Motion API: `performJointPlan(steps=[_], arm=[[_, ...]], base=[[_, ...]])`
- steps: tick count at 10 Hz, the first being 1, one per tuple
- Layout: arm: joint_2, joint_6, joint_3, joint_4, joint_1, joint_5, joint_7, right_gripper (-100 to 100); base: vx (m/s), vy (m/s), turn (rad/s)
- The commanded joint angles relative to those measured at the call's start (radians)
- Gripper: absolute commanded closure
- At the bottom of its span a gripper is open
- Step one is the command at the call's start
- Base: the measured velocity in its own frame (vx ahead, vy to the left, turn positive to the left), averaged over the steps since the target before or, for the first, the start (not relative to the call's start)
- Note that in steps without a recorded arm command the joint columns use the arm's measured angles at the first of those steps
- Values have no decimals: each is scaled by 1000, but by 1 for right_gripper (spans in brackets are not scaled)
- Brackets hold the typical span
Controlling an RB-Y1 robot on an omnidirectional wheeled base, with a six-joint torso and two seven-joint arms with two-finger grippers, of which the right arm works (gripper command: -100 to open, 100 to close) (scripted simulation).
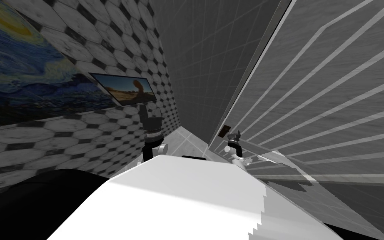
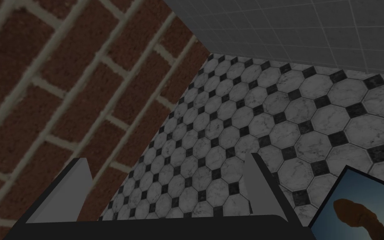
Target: Pull the door open
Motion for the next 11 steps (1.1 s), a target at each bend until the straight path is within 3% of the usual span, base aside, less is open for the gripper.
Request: performJointPlan(steps=[1, 3, 4, 6, 7, 9, 10, 11], arm=[[16, -1, 16, 17, -8, -16, -36, -100], [43, -3, 25, 5, -14, -80, -96, -100], [43, -3, 25, 5, -14, -80, -111, -100], [70, -5, 34, -8, -21, -145, -173, -100], [70, -5, 34, -8, -21, -145, -187, -100], [97, -7, 42, -20, -28, -209, -251, -100], [97, -7, 42, -20, -28, -209, -263, -100], [110, -7, 46, -25, -31, -239, -299, -100]], base=[[-68, 6, 63], [-55, 14, 62], [-48, -4, 19], [-63, -14, 54], [-60, -13, 24], [-67, -14, 44], [-58, -10, 24], [-64, 2, 36]])
